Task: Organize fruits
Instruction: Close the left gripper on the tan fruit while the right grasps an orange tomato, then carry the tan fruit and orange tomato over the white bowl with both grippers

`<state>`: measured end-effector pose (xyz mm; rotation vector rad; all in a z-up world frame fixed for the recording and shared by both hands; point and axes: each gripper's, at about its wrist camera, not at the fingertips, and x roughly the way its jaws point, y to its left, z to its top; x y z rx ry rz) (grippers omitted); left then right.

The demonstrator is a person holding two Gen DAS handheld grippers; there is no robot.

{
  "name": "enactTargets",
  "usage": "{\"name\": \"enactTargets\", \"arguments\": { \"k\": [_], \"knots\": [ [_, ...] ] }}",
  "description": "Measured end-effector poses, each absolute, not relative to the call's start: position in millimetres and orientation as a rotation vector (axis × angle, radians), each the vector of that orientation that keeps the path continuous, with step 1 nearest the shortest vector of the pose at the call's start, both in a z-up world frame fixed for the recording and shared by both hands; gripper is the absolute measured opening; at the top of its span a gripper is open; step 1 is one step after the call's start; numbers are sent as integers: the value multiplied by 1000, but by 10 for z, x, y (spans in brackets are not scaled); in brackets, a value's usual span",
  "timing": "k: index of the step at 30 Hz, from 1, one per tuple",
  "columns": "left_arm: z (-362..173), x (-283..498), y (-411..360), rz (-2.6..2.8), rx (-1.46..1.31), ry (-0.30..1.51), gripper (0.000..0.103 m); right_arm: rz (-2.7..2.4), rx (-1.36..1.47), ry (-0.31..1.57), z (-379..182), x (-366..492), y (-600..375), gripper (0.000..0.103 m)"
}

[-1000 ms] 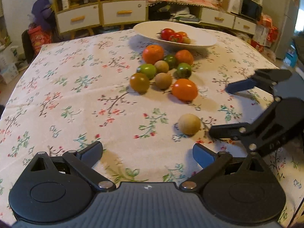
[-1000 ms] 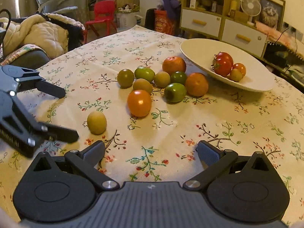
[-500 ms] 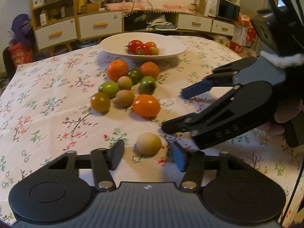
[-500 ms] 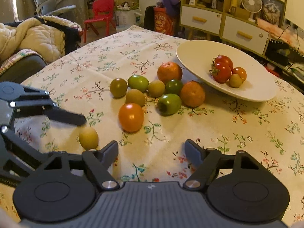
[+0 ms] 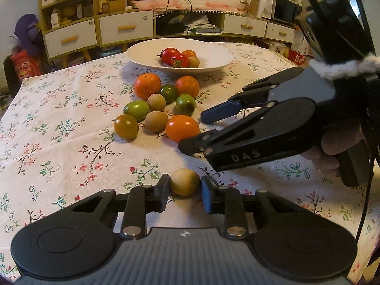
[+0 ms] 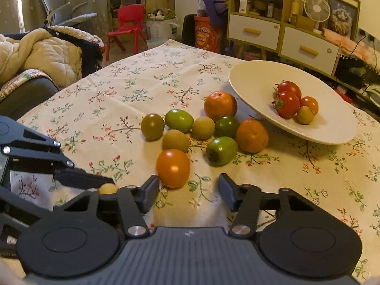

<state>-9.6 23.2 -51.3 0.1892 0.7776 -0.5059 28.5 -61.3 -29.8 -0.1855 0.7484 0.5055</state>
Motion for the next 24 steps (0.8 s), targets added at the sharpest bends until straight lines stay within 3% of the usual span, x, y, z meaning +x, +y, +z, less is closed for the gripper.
{"name": "enactTargets", "arguments": {
  "k": [7,24],
  "knots": [
    [-513,-83,235,-499,179,787,25,529,-186,740,-295,272,-531,29],
    [-466,-23,296,-471,133,809,25,512,-162,756,-195,253,-591,26]
  ]
}}
